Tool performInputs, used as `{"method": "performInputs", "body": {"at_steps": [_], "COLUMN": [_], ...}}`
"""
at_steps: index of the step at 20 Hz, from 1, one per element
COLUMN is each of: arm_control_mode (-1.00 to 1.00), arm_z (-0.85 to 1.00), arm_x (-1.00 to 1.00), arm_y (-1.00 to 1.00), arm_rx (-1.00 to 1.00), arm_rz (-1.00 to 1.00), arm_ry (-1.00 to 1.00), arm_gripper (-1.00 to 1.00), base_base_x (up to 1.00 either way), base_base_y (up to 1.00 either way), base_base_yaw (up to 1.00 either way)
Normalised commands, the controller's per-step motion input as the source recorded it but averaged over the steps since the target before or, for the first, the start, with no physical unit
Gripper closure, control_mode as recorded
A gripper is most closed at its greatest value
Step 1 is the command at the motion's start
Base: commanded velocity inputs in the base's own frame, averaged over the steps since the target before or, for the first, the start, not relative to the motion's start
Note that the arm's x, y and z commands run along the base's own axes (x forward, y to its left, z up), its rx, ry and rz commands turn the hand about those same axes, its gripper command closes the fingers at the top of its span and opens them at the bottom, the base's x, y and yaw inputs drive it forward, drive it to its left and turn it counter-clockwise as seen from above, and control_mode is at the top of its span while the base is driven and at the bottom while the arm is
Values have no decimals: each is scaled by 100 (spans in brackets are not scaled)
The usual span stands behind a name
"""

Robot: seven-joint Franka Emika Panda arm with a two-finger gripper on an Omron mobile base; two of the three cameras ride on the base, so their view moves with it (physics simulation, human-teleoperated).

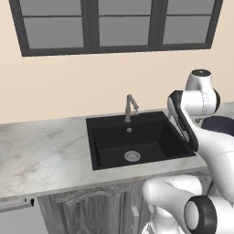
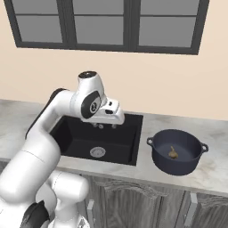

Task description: Dump the garlic from the pot into the sink. Then turn on the water and wash the garlic. Then turn off the water and put the garlic back in the pot.

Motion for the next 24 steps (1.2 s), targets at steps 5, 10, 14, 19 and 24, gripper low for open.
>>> {"method": "performInputs", "body": {"at_steps": [5,10,14,19,24], "arm_control_mode": [-100,-100,-100,-100,-100], "arm_z": [-12,-18,-10,-2,-10], "arm_x": [1,3,4,20,15], "arm_y": [-37,-50,-50,-41,-48], "arm_rx": [-12,-13,-6,-1,0], "arm_rz": [0,0,0,0,0], "arm_ry": [0,1,2,7,7], "arm_gripper": [-100,-100,-100,-100,-100], "base_base_x": [0,0,0,0,0], "base_base_y": [0,0,0,0,0], "base_base_yaw": [0,0,0,0,0]}}
